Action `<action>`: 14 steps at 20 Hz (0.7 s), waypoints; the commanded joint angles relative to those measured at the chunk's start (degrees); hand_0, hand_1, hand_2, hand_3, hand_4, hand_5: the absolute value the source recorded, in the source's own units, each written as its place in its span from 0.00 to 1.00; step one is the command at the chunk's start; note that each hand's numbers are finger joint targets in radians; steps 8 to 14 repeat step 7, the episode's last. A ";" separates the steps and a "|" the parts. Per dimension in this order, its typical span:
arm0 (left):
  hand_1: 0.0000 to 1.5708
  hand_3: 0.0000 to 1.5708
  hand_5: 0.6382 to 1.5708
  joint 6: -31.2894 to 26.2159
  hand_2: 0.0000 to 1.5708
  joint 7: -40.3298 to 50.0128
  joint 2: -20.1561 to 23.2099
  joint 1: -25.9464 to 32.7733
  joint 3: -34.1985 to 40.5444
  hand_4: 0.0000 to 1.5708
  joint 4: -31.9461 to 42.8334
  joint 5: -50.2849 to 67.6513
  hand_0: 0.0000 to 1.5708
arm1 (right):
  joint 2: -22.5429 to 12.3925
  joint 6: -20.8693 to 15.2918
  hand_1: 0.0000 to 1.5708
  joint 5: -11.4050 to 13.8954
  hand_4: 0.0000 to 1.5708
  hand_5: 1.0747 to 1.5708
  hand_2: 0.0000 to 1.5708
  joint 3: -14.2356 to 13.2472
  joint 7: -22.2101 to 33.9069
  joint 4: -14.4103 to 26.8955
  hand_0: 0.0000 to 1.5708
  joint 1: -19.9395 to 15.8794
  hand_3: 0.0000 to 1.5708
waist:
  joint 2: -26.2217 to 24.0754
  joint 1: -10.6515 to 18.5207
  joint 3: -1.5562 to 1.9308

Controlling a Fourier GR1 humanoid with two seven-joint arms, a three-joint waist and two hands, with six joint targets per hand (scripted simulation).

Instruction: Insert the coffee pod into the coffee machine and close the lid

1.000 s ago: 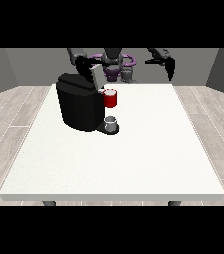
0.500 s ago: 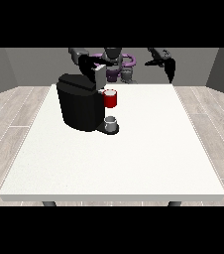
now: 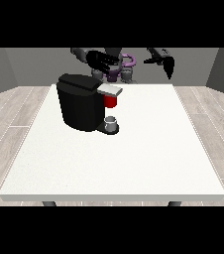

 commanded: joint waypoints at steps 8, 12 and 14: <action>0.00 0.00 1.00 0.41 0.00 -6.48 -2.03 8.39 -0.16 0.12 1.99 0.01 0.00 | 4.69 -2.52 0.00 -5.47 0.10 1.00 0.00 8.85 -8.16 -6.64 0.00 19.47 0.00 | -6.76 -6.15 -0.22; 0.00 0.00 1.00 0.41 0.00 -6.48 -2.03 8.39 -0.16 0.12 1.99 0.01 0.00 | 4.69 -2.52 0.00 -5.47 0.10 1.00 0.00 8.85 -8.16 -6.64 0.00 19.47 0.00 | -6.76 -6.15 -0.22; 0.00 0.00 1.00 0.41 0.00 -6.48 -2.03 8.39 -0.16 0.12 1.99 0.01 0.00 | 4.69 -2.52 0.00 -5.47 0.10 1.00 0.00 8.85 -8.16 -6.64 0.00 19.47 0.00 | -6.76 -6.15 -0.22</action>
